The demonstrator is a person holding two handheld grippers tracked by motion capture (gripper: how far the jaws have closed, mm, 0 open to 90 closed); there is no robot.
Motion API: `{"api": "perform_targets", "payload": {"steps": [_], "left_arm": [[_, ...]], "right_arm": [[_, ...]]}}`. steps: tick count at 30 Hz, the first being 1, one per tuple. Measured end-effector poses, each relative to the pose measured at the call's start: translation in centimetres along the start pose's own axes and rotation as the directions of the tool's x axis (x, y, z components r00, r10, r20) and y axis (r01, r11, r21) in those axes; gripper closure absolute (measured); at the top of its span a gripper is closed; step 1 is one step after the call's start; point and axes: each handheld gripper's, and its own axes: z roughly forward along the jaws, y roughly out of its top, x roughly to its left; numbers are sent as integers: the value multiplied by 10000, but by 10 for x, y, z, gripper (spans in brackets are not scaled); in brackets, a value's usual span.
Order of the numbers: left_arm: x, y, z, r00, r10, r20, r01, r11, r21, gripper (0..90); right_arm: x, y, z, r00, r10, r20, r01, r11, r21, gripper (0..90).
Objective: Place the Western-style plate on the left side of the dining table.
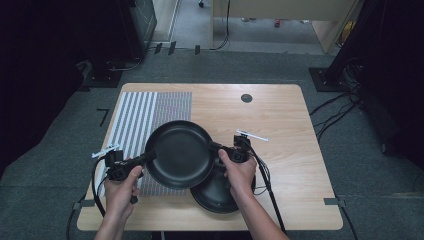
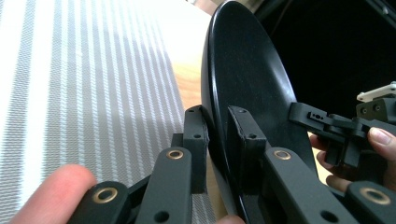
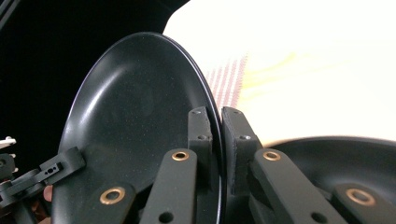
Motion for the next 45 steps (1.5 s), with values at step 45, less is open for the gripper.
{"api": "perform_targets", "payload": {"steps": [45], "left_arm": [[131,28,3,9416,-3198,-1058,2997,9387,-1702,790]], "right_arm": [[38,57,188,9888,-1491,47,1438,9613,2350,833]]}}
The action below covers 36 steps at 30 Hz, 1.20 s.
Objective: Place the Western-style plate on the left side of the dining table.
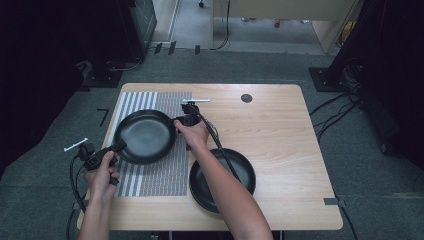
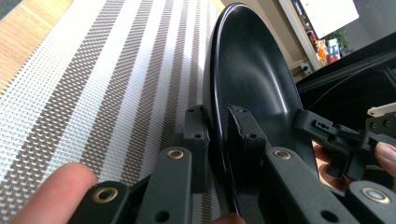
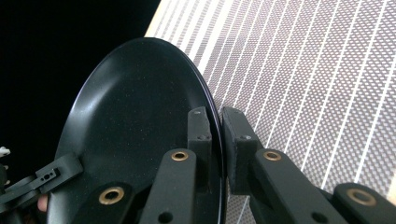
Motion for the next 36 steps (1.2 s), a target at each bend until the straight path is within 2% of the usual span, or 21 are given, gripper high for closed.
{"api": "perform_targets", "payload": {"steps": [4,7,13,22,27,29,36], "left_arm": [[5,-1,8,9996,-257,-99,257,9997,56,790],[5,0,10,9996,-252,-135,252,9997,21,785],[8,-1,17,9984,-511,-247,511,9987,-5,781],[7,-4,28,9990,-320,-297,330,9989,342,773],[6,-4,29,9984,-213,-514,225,9995,225,762],[5,-5,30,9975,-120,-689,139,9995,270,753],[2,-6,33,9963,422,-749,-383,9979,517,749]], "right_arm": [[-4,3,8,10000,-46,81,45,9999,95,833],[-7,7,13,9998,-119,144,118,9999,78,832],[-8,15,19,9990,-361,279,356,9992,162,831],[-19,21,23,9980,-440,460,437,9990,78,824],[-16,24,27,9965,-616,566,616,9981,30,822],[-16,25,29,9962,-601,638,596,9982,97,821],[-21,23,32,9944,-609,868,618,9981,-75,806]]}}
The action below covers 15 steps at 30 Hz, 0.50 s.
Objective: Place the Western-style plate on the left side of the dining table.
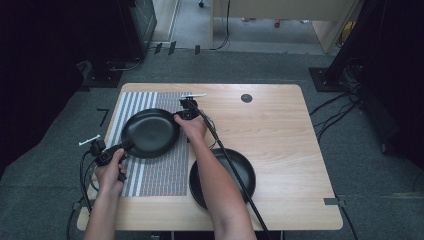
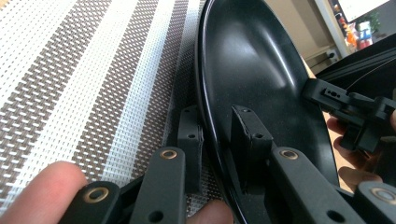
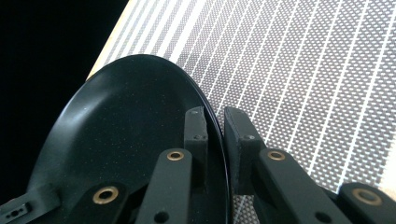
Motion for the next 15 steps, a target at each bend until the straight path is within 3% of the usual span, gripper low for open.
{"api": "perform_targets", "payload": {"steps": [6,8,10,13,15], "left_arm": [[0,2,0,9992,373,114,-375,9991,180,741],[0,3,0,9981,449,432,-461,9986,272,658],[-4,3,-2,9969,725,305,-733,9969,279,588],[-15,3,-6,9864,1622,-270,-1619,9867,134,414],[-21,4,-12,9750,2140,-604,-2146,9767,-46,377]], "right_arm": [[-5,-3,4,9997,-229,24,229,9997,42,799],[-5,0,-2,9996,-296,37,296,9995,-131,756],[-4,2,-11,9979,-569,303,585,9967,-568,701],[-2,4,-28,9905,-1279,497,1324,9859,-1024,592],[1,5,-38,9815,-1766,742,1852,9736,-1331,547]]}}
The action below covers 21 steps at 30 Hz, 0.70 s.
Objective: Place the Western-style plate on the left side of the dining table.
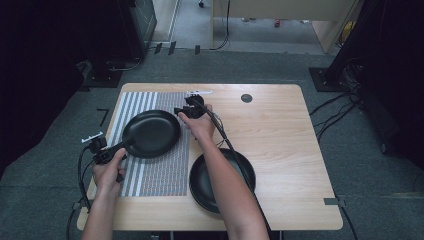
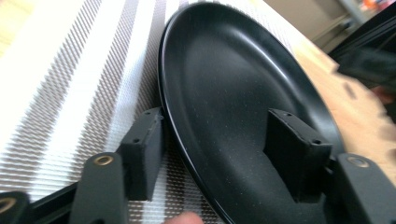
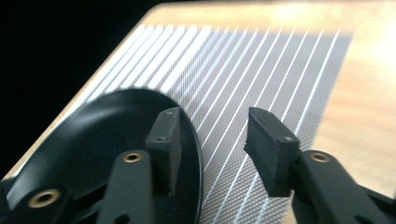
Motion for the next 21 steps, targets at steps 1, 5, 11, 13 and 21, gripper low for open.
{"api": "perform_targets", "payload": {"steps": [1,5,11,13,21], "left_arm": [[-2,1,-4,9999,102,-15,-102,9999,-124,349],[-11,3,-18,9977,674,-35,-675,9965,-489,250],[-26,-2,-36,9914,1305,25,-1299,9888,-732,132],[-32,-5,-41,9867,1622,-135,-1627,9843,-684,116],[-47,-19,-57,9777,2071,-339,-2091,9752,-726,118]], "right_arm": [[1,2,-6,9999,-119,-22,119,9996,-267,528],[5,9,-32,9994,-350,70,352,9982,-481,417],[6,6,-70,9979,-643,-117,635,9959,-641,291],[4,0,-84,9962,-859,109,865,9942,-646,284],[-21,-23,-138,9982,-596,109,605,9921,-1100,256]]}}
